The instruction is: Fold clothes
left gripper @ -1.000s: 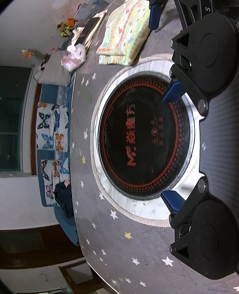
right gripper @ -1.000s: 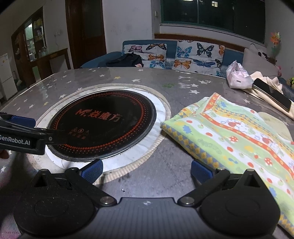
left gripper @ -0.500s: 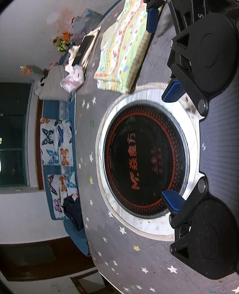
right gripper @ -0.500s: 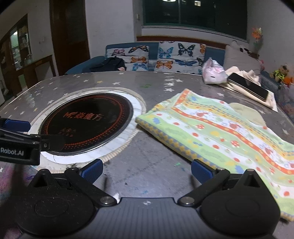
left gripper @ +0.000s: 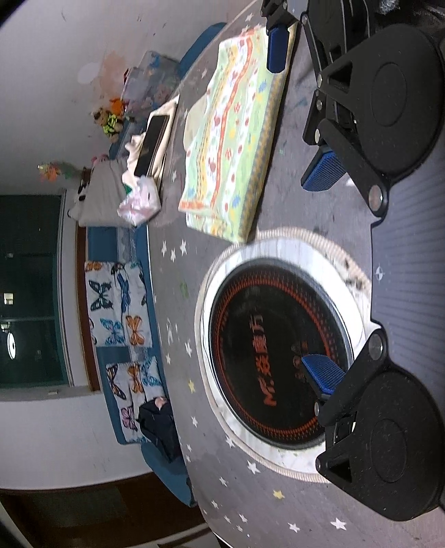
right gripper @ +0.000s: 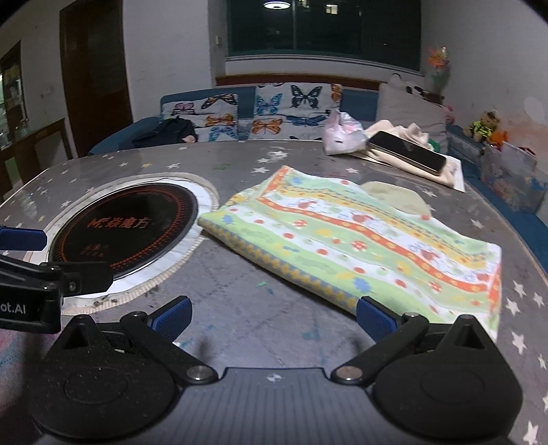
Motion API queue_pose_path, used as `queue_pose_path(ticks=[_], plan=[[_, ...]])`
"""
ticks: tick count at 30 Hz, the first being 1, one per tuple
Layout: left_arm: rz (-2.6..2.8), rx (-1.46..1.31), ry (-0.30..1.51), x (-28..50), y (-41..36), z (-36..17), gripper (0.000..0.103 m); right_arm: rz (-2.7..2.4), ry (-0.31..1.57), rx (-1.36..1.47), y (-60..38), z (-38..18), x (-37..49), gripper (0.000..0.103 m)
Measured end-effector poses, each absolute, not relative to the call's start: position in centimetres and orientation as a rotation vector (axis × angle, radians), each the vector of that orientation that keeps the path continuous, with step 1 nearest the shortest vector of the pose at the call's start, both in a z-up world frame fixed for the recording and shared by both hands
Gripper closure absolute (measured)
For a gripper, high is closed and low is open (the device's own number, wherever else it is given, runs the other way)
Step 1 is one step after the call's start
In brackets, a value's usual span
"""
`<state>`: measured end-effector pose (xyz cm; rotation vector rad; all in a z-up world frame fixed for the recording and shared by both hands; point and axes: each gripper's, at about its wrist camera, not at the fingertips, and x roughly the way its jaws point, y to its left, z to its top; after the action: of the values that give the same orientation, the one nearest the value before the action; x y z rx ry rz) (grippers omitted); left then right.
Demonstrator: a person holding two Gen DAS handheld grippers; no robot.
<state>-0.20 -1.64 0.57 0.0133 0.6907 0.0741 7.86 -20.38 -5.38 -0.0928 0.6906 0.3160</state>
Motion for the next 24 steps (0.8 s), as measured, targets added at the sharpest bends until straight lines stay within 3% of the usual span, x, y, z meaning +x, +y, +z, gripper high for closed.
queue_pose_path(ticks=[24], plan=[[0.015, 0.042, 0.666, -1.4, -4.8, 0.9, 0.0, 0.245, 0.662, -0.079, -23.3, -4.9, 5.4, 0.0]])
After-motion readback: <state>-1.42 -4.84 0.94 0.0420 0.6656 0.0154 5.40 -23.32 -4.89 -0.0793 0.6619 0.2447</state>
